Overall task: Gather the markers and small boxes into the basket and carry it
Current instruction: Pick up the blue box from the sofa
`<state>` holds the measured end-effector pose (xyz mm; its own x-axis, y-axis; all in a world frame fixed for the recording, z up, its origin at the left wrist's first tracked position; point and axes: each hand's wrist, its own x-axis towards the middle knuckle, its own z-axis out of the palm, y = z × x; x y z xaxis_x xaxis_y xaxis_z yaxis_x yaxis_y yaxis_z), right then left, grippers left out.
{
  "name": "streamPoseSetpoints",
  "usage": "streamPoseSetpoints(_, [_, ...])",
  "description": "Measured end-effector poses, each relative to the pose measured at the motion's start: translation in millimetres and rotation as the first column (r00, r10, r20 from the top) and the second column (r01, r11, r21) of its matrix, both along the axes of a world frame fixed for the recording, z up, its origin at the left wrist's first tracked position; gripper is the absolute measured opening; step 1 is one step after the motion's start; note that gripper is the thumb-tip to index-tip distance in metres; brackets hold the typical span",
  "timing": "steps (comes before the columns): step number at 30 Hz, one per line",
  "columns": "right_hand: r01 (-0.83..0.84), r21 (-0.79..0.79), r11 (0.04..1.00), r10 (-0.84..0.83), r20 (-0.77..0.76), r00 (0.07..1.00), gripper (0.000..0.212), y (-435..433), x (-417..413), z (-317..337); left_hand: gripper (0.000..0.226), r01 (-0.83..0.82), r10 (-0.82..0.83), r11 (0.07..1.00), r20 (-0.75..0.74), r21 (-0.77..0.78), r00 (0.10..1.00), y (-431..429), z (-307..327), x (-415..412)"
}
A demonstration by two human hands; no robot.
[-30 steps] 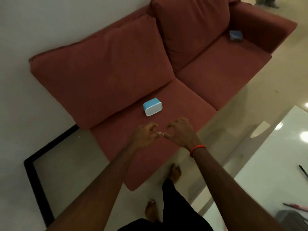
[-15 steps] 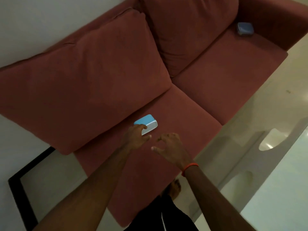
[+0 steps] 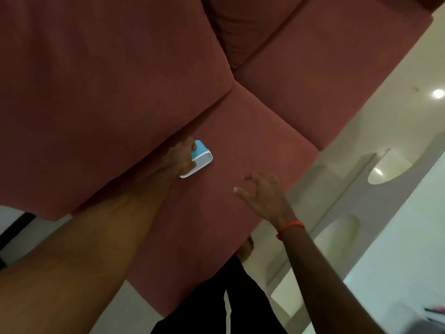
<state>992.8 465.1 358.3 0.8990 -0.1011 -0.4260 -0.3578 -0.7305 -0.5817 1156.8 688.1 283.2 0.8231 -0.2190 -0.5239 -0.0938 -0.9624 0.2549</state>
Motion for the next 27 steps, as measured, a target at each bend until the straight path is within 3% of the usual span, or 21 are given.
streamPoseSetpoints(4, [0.056, 0.034, 0.998, -0.056, -0.012, 0.998, 0.046, -3, 9, 1, 0.052, 0.003, -0.004, 0.999, -0.008, -0.043, 1.000, -7, 9, -1])
streamPoseSetpoints(6, [0.090, 0.043, 0.995, -0.090, -0.007, 0.996, 0.047, -5, 6, 4, 0.051, -0.082, 0.070, 0.976, -0.062, -0.202, 0.996, -20, 20, -11])
streamPoseSetpoints(8, [0.139, 0.062, 0.988, -0.140, 0.003, 0.990, 0.052, -6, 0, 7, 0.048, -0.202, 0.147, 0.894, -0.165, -0.401, 0.975, -39, 35, -26])
streamPoseSetpoints(11, [0.287, 0.135, 0.948, -0.289, -0.012, 0.957, 0.072, -9, -17, 13, 0.045, -0.351, 0.198, 0.785, -0.329, -0.511, 0.923, -71, 55, -58])
streamPoseSetpoints(14, [0.369, 0.143, 0.918, -0.372, -0.007, 0.928, 0.092, -22, -47, 22, 0.044, -0.298, 0.078, 0.789, -0.394, -0.537, 0.916, -108, 61, -93])
streamPoseSetpoints(18, [0.448, 0.008, 0.894, -0.447, -0.022, 0.894, 0.108, -50, -103, 44, 0.045, -0.146, -0.137, 0.818, -0.434, -0.557, 0.890, -171, 80, -137])
streamPoseSetpoints(22, [0.623, -0.017, 0.782, -0.623, -0.025, 0.782, 0.114, -94, -168, 72, 0.047, -0.098, -0.293, 0.783, -0.503, -0.614, 0.813, -235, 109, -185])
streamPoseSetpoints(27, [0.798, 0.030, 0.602, -0.798, -0.019, 0.602, 0.117, -142, -237, 96, 0.021, 0.090, -0.476, 0.761, -0.459, -0.643, 0.750, -304, 139, -249])
